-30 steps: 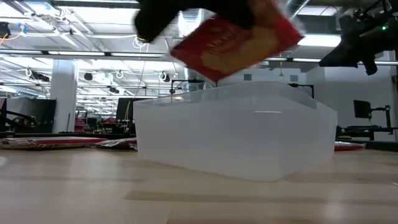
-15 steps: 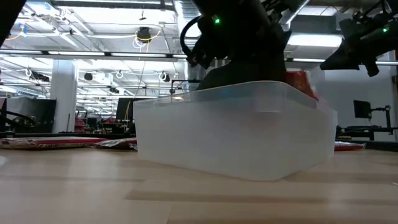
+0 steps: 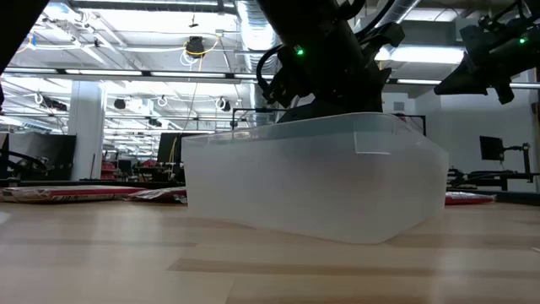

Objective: Sort popcorn bags into baskets
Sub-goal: Put the red popcorn bag into the transparent bin

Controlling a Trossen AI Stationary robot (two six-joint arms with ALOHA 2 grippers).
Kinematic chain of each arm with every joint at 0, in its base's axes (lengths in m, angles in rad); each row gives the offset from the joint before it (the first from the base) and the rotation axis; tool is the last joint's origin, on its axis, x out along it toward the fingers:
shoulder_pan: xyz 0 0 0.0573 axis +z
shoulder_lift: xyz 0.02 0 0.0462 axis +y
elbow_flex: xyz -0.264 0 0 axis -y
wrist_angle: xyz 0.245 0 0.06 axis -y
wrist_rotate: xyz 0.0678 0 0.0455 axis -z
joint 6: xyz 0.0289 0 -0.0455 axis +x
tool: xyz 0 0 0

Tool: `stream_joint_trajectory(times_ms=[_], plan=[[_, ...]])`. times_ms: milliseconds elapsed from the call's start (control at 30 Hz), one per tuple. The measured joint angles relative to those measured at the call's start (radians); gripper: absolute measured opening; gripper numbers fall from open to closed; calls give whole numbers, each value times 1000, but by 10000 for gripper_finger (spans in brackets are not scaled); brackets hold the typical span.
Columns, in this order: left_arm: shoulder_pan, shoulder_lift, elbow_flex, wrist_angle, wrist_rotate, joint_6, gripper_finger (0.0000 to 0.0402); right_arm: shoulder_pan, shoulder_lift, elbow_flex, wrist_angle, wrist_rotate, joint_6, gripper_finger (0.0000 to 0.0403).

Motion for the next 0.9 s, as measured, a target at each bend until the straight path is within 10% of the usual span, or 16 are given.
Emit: stream_joint_trajectory(times_ms=[567, 900], plan=[[4, -16, -1, -3, 59, 54, 201, 0, 0, 0, 7, -1, 0, 46], [6, -65, 0, -25, 132, 89, 232, 0, 0, 0, 7, -1, 0, 46]])
